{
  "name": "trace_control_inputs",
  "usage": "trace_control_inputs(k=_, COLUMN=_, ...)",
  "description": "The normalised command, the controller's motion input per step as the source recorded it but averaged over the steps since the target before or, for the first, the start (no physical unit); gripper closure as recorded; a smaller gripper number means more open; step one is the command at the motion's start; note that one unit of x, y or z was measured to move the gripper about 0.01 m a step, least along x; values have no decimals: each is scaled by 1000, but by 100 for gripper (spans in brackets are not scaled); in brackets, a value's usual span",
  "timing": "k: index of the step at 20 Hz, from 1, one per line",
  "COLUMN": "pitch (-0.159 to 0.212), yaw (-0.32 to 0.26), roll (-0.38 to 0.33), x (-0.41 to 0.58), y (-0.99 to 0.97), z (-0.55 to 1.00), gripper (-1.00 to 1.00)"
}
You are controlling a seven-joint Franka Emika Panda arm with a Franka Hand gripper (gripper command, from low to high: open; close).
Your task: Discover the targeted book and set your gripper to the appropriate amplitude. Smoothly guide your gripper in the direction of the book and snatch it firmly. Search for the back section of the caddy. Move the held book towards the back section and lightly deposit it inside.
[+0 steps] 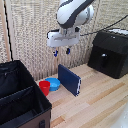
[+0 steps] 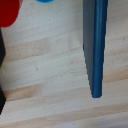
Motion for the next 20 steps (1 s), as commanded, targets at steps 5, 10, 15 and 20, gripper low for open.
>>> trace_control_inputs(k=5, pitch=19, yaw=-2, roll=49, x=38, y=-376, z=-94, gripper=-100)
trace_control_inputs(k=10, pitch=45, yaw=0, roll=44, x=0, y=-438, z=-112, gripper=-100)
trace_control_inputs(k=15, pitch=25, yaw=0, roll=8, x=0, y=-165, z=-127, gripper=-100)
trace_control_inputs(k=20, pitch=2, yaw=34, roll=-1, x=106, y=-86, z=-245, gripper=-100)
